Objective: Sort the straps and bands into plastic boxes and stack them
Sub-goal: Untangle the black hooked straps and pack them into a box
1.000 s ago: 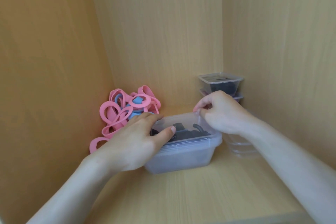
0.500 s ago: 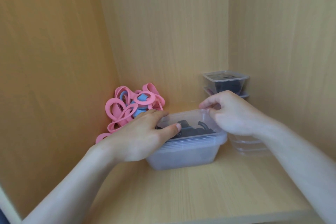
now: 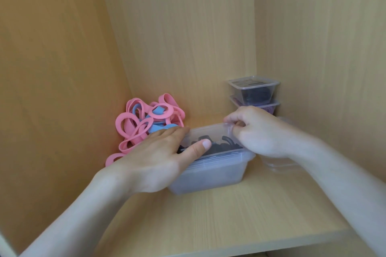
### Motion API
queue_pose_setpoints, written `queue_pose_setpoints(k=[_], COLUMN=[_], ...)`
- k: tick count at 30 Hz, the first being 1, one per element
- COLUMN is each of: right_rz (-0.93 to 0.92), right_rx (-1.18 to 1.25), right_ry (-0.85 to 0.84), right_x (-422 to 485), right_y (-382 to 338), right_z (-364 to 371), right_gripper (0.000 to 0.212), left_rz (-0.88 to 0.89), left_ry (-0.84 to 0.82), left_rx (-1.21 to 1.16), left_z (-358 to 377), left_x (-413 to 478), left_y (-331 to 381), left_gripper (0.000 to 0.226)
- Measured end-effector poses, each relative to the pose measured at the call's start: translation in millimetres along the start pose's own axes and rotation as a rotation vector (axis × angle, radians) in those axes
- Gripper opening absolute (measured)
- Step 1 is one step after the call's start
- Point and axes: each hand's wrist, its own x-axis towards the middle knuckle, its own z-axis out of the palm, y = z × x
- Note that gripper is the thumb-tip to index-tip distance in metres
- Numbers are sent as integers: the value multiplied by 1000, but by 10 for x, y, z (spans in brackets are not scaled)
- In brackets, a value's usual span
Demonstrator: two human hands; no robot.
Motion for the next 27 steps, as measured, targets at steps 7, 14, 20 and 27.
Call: queue_pose_setpoints(k=[7,14,20,27], right_rz=[73,54,6,-22], right_rx=[326,325,159,127], right_ry=[33,33,68,-5], right_x=[17,15,42,56], right_y=[4,14,58,62], right_z=[-56,-33,46,53], right_gripper=[15,16,21,24], left_rz=[11,-2,4,-6], left_ry=[-31,-60,-49,-31], left_rx=[-7,-170,-76,-72], left_z=[-17,-48,-7,34], left_x=[64,91,114,83], left_y=[-23,-43,-31,-53], left_gripper=[116,116,119,124])
